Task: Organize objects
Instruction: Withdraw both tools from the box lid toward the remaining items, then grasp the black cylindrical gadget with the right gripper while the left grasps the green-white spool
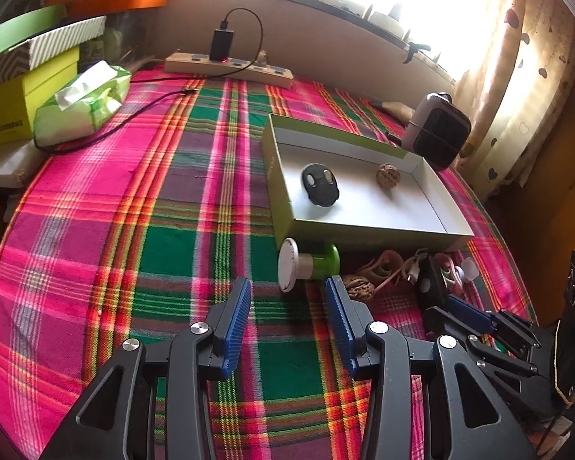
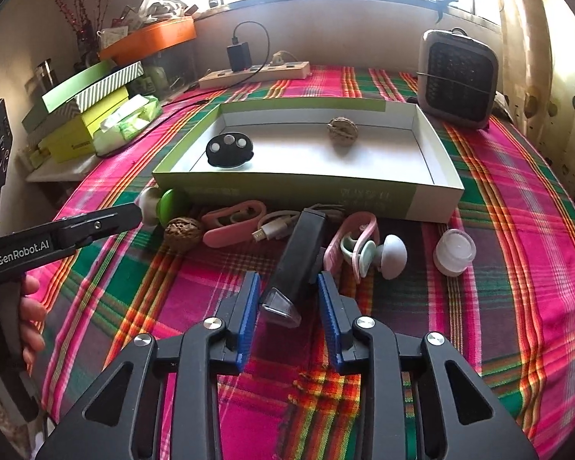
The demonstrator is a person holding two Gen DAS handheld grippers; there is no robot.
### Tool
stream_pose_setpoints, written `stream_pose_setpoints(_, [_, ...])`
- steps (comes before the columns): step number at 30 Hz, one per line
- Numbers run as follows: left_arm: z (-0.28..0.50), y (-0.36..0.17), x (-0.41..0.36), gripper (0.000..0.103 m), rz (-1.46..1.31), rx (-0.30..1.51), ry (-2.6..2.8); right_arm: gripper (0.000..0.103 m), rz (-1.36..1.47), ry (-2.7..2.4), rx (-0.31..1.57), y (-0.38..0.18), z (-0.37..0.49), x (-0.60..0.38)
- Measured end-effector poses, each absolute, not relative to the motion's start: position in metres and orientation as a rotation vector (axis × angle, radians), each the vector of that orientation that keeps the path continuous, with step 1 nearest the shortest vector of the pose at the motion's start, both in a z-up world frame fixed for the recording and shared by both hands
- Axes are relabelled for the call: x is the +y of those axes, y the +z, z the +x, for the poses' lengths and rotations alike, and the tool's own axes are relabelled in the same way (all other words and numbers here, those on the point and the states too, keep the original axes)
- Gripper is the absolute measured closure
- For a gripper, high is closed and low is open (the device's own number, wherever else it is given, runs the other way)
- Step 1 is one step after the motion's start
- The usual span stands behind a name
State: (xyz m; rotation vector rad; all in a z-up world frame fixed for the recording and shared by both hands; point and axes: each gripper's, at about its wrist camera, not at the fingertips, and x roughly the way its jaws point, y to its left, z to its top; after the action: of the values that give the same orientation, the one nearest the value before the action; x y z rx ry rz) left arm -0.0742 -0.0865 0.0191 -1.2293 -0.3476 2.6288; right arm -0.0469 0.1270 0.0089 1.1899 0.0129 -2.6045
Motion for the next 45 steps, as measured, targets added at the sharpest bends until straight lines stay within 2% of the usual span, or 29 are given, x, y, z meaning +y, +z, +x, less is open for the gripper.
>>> stream_pose_setpoints(9, [-0.081, 0.022, -0.078, 0.058, -1.226, -0.331, 2.617, 0.073, 1.182, -2.587, 0.018, 0.009, -0.042, 0.127])
stream_pose_setpoints(45, [-0.107, 0.007, -0.063, 0.058, -1.333, -0.258, 2.653, 0.073, 1.193, -2.527, 0.097, 0.004, -0.035, 0.120])
